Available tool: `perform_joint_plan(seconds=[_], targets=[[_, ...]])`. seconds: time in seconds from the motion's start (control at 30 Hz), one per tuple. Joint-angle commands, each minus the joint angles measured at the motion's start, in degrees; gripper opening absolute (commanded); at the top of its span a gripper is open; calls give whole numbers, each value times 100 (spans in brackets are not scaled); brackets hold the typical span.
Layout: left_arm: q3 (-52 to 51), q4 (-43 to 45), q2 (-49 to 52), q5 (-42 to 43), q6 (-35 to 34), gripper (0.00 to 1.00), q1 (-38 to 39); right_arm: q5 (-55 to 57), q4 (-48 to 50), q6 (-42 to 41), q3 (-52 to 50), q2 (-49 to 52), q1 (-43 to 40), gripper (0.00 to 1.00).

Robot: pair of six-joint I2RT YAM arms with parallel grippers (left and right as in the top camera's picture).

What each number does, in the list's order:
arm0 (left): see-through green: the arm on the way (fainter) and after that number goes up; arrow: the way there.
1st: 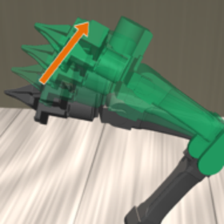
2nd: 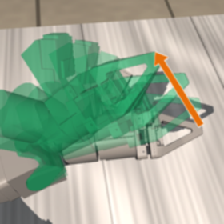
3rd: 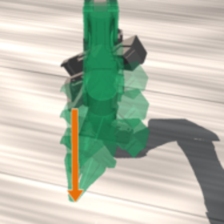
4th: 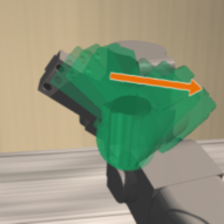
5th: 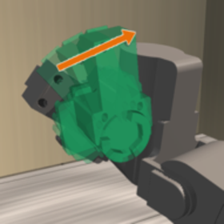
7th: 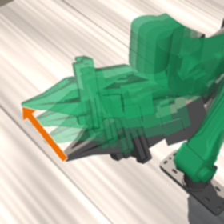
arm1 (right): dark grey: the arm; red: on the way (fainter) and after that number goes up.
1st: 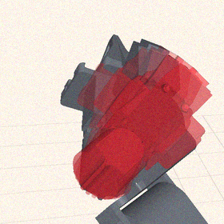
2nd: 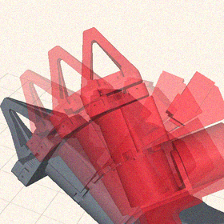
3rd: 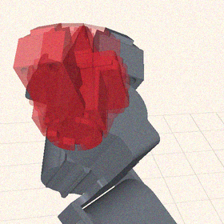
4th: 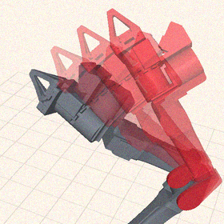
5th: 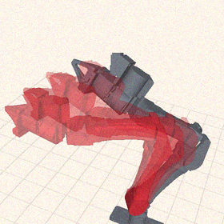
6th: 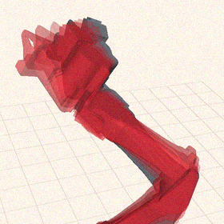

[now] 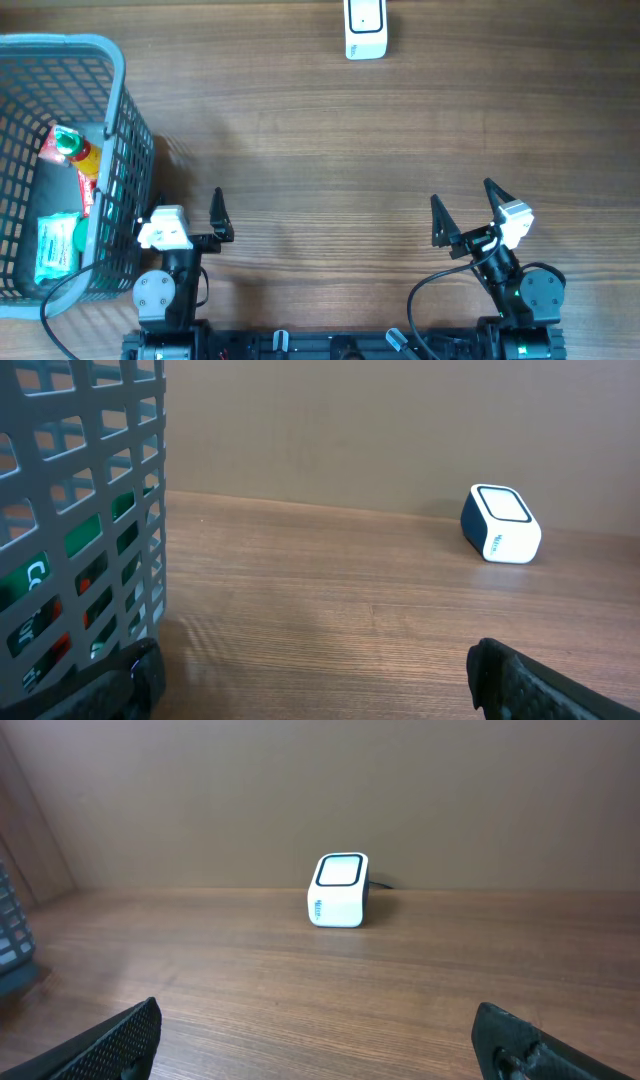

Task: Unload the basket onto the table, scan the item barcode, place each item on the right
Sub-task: 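Reach the left gripper into the basket toward the sauce bottle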

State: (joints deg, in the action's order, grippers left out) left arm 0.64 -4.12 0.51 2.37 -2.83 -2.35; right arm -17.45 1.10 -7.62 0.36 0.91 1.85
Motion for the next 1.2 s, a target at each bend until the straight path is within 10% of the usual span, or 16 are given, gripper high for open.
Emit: perform_joint_plan(seconds=[0.0,0.47,0.73,1.0,1.17], targets=[[-33,-24,-13,-37,90,100,-28,111,24,7,-7,-11,28,100],[-33,90,-13,-24,87,100,-28,111,24,7,-7,-11,28,100],[756,511,-13,2100,-374,100,-28,114,22,7,-7,-11,28,100],[3775,-1539,1276,1816,-514,100,-31,111,24,7,-7,-11,28,100],[6629,-4463,3355,461,-658,100,-28,111,24,7,-7,-11,28,99]])
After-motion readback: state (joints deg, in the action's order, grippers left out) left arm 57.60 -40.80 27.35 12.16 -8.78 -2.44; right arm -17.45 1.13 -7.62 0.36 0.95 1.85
